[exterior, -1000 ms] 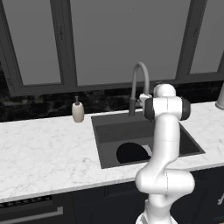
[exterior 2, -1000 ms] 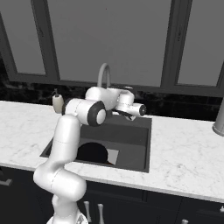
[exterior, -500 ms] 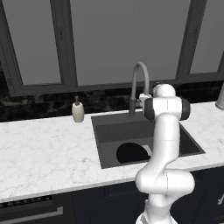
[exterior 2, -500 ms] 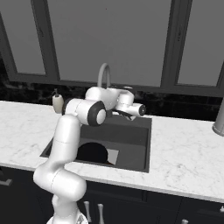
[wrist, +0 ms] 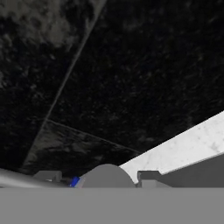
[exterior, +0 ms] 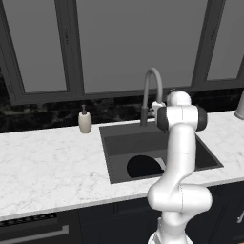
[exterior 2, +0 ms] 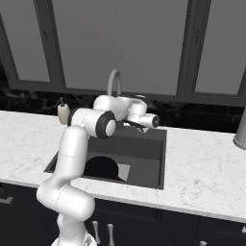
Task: Pick the pan and sponge and place them into the sink. Then turn on the water.
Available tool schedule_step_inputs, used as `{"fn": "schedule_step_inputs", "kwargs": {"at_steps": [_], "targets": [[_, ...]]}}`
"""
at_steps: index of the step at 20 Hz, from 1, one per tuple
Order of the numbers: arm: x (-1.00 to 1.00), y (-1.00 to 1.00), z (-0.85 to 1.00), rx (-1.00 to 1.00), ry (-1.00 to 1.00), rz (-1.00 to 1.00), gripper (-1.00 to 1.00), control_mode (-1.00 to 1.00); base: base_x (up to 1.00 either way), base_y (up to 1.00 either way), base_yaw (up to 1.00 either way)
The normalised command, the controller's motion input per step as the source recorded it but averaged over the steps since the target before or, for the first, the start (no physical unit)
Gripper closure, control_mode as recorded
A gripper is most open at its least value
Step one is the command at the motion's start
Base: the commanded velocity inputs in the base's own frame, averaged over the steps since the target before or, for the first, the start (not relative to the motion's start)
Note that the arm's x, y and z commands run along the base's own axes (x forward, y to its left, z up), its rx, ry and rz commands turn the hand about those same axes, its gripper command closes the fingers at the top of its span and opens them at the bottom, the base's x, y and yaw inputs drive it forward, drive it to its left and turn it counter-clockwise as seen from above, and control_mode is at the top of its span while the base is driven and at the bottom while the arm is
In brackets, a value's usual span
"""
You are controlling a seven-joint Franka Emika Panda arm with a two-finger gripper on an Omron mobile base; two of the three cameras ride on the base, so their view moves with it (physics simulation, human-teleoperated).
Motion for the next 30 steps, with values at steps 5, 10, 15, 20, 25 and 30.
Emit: {"fn": "schedule_step_inputs", "kwargs": {"at_steps": [5, 10, 15, 20, 25, 30], "targets": [[0.01, -0.09, -0.02, 0.29, 0.0, -0.02, 1.0, -1.0, 0.0, 0.0, 0.0], [0.06, -0.11, -0.06, 0.21, 0.01, -0.1, 1.0, -1.0, 0.0, 0.0, 0.0], [0.1, -0.12, -0.04, 0.2, 0.06, -0.11, 1.0, -1.0, 0.0, 0.0, 0.0], [0.03, -0.14, -0.1, 0.2, 0.1, -0.07, 1.0, -1.0, 0.0, 0.0, 0.0], [0.03, -0.12, -0.13, 0.2, 0.13, -0.01, 1.0, -1.0, 0.0, 0.0, 0.0], [0.01, -0.14, -0.13, 0.19, 0.14, 0.0, 1.0, -1.0, 0.0, 0.0, 0.0]]}}
